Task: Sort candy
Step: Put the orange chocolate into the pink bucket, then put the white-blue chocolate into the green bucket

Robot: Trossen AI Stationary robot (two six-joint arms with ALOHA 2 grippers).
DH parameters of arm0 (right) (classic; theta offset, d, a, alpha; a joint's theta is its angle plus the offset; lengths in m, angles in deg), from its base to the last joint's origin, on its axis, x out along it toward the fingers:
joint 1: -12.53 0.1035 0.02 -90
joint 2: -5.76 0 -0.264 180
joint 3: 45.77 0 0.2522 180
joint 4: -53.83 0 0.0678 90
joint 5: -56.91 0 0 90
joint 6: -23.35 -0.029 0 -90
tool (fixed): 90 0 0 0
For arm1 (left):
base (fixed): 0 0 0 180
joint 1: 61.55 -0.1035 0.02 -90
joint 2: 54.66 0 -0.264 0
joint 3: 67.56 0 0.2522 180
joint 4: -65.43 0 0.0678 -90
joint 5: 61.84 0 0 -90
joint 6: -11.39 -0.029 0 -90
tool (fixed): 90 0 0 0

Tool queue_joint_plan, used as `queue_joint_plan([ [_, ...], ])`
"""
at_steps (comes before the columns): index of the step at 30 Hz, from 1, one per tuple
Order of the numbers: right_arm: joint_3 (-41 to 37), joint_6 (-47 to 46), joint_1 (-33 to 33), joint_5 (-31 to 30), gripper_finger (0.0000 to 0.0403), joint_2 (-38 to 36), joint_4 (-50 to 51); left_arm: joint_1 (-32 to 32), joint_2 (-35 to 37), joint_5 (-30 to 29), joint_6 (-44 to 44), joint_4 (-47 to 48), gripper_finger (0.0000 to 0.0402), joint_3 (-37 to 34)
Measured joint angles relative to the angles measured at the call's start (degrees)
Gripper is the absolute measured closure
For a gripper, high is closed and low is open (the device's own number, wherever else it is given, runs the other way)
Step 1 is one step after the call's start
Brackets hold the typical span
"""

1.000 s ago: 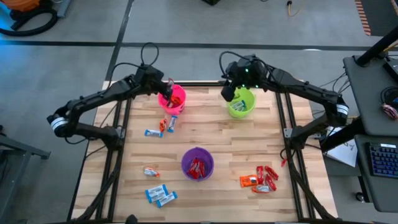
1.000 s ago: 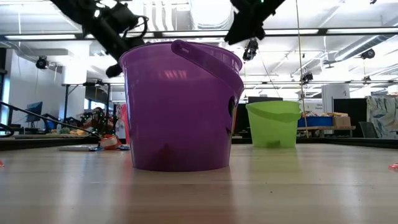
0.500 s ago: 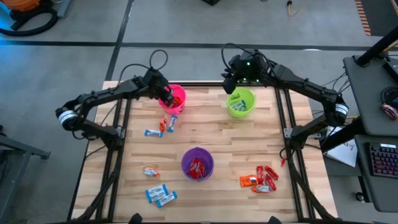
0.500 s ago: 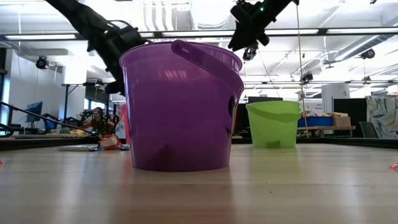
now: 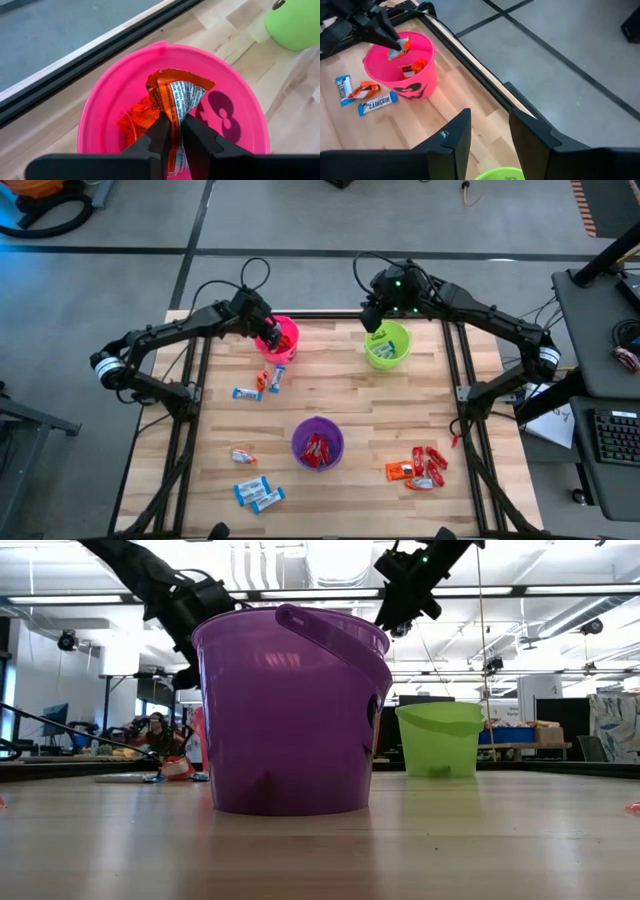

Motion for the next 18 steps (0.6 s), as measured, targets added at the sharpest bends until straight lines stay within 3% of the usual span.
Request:
queue_joint_plan([
  [12,0.00,-2.66,-0.07,0.11,0.0243,0.00,1.47,0.07,0.04,-0.02,-0.17,2.94,0.0310,0.77],
  [18,0.00,-4.08,-0.07,2.59,0.0241,0.00,3.61,0.15,0.33,4.71,-6.88,18.99,0.0294,8.51],
])
